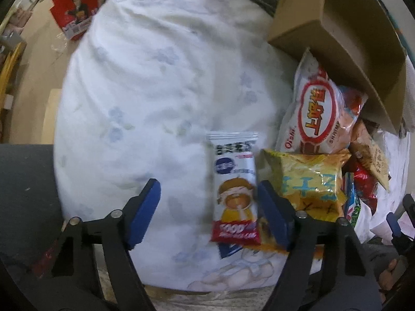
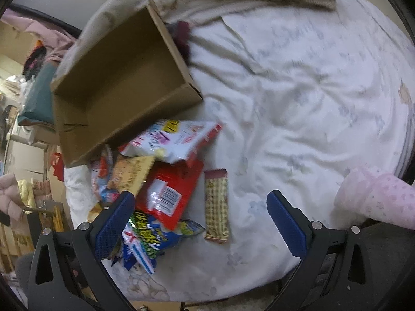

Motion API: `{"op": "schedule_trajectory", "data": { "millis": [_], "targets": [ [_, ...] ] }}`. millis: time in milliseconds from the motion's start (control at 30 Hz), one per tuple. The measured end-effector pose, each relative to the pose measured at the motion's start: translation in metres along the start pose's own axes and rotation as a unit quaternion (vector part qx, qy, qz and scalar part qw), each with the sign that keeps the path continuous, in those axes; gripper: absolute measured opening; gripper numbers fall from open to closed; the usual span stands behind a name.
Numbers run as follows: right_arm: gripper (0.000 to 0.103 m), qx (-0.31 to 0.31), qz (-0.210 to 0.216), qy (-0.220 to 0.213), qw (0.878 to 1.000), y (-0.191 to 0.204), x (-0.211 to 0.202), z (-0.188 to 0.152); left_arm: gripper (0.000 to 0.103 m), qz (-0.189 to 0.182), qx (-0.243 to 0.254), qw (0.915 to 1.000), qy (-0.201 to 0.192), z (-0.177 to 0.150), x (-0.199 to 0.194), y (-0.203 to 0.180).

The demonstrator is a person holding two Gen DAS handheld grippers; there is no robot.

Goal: Organize snacks
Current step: 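Grasp the rice cake bar with the left tool while the right tool grasps the checkered wafer bar, then carry both bars into the box and open both tools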

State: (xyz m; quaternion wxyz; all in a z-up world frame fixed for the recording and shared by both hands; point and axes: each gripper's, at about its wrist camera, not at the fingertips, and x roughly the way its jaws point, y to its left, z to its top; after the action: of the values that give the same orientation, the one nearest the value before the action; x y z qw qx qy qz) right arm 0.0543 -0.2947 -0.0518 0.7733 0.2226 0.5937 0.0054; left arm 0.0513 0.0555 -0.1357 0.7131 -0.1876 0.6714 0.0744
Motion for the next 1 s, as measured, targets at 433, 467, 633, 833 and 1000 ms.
{"op": "schedule_trajectory", "data": {
  "millis": [433, 467, 633, 833, 1000],
  "targets": [
    [0.053, -0.015, -0.088, 0.112, 0.99, 0.006, 0.069, -0.009, 0.028, -0.021, 0.016, 0.9997, 0.002, -0.002, 0.008, -0.006],
    [0.048, -0.018, -0.089, 0.116, 0.989, 0.008, 0.073, -0.01, 0.028, -0.019, 0.017, 0.9997, -0.002, -0.003, 0.006, -0.006],
    [0.027, -0.044, -0.107, 0.116, 0.986, 0.009, 0.084, -0.014, 0.027, -0.006, 0.034, 0.999, -0.029, -0.006, -0.014, -0.017],
    [0.027, -0.022, -0.078, 0.061, 0.995, 0.007, 0.046, -0.019, 0.027, 0.01, 0.034, 0.9962, -0.08, -0.017, -0.049, -0.018],
    [0.027, 0.012, -0.016, 0.042, 0.999, -0.001, 0.0, -0.016, 0.028, 0.001, 0.044, 0.9925, -0.114, -0.01, -0.086, -0.031]
  ]
}}
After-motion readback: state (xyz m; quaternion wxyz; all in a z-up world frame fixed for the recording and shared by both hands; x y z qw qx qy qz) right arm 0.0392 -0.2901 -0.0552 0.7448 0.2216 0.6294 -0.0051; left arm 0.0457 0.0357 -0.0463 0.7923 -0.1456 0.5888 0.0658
